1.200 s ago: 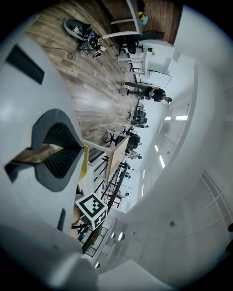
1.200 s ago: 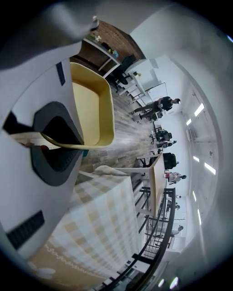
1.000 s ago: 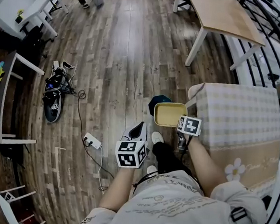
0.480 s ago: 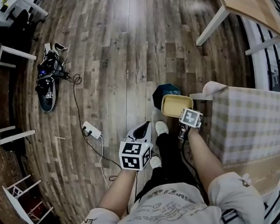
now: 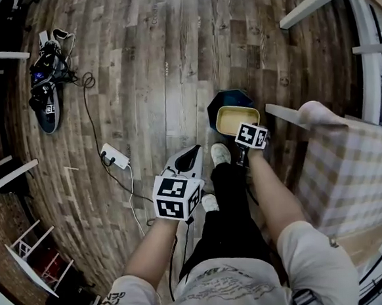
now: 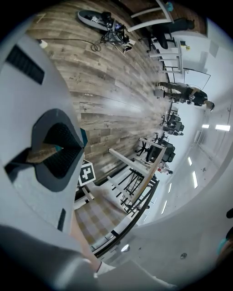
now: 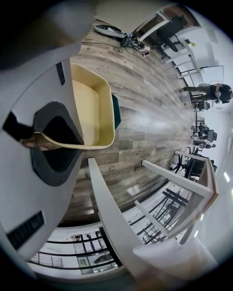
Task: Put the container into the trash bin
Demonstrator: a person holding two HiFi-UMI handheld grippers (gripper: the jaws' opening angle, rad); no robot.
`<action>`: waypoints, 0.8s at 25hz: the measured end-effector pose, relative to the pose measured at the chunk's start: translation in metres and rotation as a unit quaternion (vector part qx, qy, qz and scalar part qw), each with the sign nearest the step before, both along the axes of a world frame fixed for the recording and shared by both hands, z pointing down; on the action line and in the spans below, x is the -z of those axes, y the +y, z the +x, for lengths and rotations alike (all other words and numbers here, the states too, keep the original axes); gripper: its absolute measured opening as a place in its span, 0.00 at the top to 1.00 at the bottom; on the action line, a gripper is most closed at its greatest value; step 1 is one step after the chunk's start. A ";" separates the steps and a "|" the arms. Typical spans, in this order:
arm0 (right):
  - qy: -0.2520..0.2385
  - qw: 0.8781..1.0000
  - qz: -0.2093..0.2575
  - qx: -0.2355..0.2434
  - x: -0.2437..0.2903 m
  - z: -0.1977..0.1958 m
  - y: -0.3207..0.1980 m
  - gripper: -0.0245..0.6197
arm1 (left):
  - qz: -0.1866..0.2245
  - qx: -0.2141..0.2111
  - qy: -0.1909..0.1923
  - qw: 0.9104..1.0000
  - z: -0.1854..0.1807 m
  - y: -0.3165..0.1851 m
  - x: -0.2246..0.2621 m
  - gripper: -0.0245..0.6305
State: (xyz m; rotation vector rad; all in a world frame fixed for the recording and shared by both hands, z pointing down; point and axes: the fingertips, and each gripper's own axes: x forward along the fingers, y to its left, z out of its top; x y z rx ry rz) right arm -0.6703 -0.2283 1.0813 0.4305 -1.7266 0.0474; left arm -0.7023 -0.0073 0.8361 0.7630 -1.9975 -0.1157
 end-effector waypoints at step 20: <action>0.025 0.999 -0.041 -0.015 -0.088 -0.029 0.020 0.75 | -0.011 0.006 0.036 0.999 -0.001 0.017 -0.059 0.96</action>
